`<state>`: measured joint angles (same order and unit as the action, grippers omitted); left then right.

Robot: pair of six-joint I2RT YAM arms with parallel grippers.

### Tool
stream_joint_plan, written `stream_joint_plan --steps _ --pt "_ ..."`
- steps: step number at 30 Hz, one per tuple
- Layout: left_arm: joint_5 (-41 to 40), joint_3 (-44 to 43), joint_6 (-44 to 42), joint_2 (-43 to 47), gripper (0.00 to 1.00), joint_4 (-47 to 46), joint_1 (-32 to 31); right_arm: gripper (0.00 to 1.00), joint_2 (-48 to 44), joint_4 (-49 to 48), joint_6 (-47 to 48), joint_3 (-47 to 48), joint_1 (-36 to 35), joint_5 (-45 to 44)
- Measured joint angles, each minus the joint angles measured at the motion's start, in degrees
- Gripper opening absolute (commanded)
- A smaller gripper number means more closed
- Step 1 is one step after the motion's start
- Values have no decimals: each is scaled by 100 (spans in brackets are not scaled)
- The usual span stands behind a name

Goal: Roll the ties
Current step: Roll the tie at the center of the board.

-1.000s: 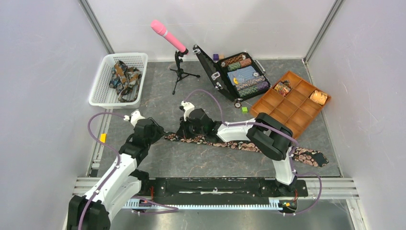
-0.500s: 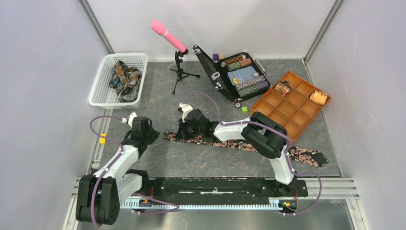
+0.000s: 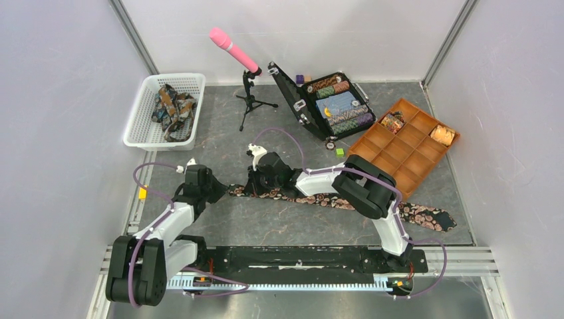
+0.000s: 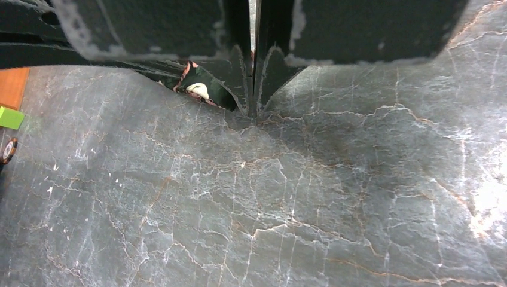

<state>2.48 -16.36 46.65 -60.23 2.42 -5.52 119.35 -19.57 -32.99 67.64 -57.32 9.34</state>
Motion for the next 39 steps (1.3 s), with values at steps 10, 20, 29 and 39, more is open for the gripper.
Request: stream_joint_plan --steps 10,20,29,39 --pt "240 15 -2 87 4 -188 4 0 116 -46 -28 50 9 114" --pt "651 15 -2 374 4 -348 4 0 127 -83 -39 50 9 114" --pt "992 15 2 535 2 -431 4 0 127 -87 -37 50 7 114" --pt "1154 249 247 994 2 -435 -13 0 127 -90 -42 50 7 114"
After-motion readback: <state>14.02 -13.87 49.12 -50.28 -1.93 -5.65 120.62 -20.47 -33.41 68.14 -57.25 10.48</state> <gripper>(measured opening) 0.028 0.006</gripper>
